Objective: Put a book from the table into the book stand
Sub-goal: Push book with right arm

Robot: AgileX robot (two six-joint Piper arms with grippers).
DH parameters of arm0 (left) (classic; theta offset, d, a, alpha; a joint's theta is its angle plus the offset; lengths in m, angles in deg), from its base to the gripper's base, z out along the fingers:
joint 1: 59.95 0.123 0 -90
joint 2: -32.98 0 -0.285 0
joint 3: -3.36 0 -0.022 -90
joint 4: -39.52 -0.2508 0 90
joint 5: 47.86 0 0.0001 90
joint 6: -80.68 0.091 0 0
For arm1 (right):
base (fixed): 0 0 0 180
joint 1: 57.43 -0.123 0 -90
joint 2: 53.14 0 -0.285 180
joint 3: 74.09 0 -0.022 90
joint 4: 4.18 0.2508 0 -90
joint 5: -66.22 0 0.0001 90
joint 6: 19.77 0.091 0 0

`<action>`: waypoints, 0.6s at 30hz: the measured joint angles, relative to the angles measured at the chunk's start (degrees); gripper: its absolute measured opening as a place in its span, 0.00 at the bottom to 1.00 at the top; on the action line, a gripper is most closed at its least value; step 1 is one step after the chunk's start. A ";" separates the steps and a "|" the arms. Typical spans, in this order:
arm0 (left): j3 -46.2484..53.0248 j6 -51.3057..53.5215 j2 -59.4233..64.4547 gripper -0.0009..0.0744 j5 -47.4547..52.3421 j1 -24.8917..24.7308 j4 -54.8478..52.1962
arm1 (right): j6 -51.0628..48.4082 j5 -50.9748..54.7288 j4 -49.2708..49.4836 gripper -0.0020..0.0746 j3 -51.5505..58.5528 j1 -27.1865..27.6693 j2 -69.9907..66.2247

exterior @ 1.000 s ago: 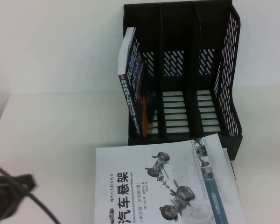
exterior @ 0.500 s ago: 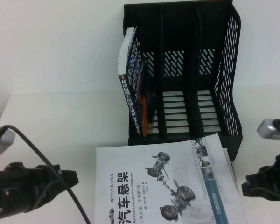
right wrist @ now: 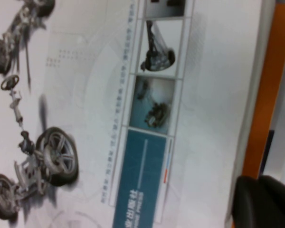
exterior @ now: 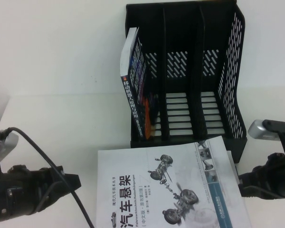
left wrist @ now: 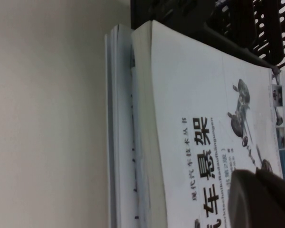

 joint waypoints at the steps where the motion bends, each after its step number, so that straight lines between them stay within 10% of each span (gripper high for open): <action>1: 0.00 0.41 0.00 0.01 -0.12 0.00 0.26 | -0.07 0.00 0.00 0.02 0.00 -0.15 -0.10; 10: -0.34 1.38 0.00 0.11 -0.12 0.00 1.76 | -0.12 -1.54 0.27 0.02 0.00 -4.38 -0.10; 18: -3.36 -0.37 1.18 0.49 1.60 0.00 0.00 | -0.12 -3.76 0.87 0.02 0.00 -6.73 -0.12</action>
